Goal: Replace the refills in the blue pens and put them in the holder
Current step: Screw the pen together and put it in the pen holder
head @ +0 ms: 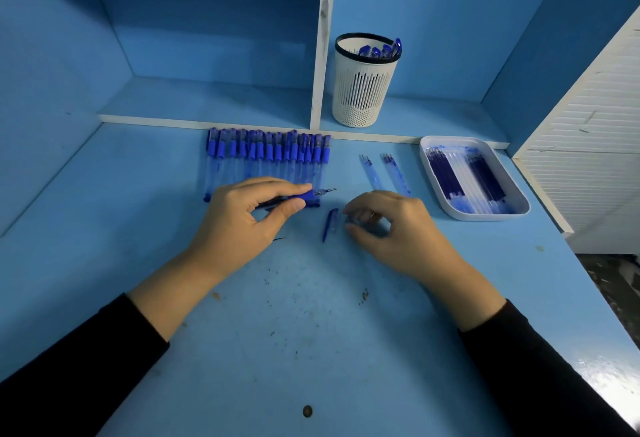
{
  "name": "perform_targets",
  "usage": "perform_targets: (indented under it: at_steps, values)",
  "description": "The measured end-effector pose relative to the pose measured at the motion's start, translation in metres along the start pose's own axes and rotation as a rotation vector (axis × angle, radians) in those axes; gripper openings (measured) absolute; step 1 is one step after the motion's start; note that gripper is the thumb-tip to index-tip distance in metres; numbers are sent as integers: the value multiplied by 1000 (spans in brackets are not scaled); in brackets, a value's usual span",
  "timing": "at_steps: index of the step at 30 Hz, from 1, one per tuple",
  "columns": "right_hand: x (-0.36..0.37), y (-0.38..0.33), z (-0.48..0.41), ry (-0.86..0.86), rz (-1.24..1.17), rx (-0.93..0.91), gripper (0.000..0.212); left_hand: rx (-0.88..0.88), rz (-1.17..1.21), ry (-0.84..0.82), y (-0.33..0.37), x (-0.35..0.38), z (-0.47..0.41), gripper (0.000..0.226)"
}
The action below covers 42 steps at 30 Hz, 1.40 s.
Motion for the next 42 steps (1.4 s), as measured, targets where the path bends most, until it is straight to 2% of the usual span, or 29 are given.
perform_targets:
  at_steps: [4,9,12,22,26,29,33,37,39,42]
  values:
    - [1,1,-2,15,-18,14,12,-27,15,-21,-3,3,-1,22]
    - [-13,6,-2,154,-605,252,9,-32,12,-41,-3,6,-1,22]
    - [-15,5,-2,181,-697,279,8,-22,15,-57,-2,7,-1,22]
    - [2,-4,-1,75,-698,233,11,23,36,-92,5,13,1,19]
    - [1,-9,0,90,-455,178,7,36,43,-109,8,14,1,20]
    - [-4,-11,0,109,-318,147,24,52,30,-129,11,17,0,19]
    - [-4,-13,-1,60,-517,105,16,38,33,-122,9,16,0,19]
    - [-3,-16,-1,67,-345,41,3,32,27,-126,7,15,0,20]
    - [-4,-12,0,81,-316,77,8,33,24,-131,8,16,0,20]
    - [-4,-12,1,50,-459,81,19,37,29,-119,8,14,-1,19]
Point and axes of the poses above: each hand's wrist, its own z-axis away from the middle knuckle, its own x-axis out of the palm, y = z × x, the point moved 8 cm from there along -z, towards the middle knuckle, and after that the axes turned 6 degrees about z, right-handed, at the moved point
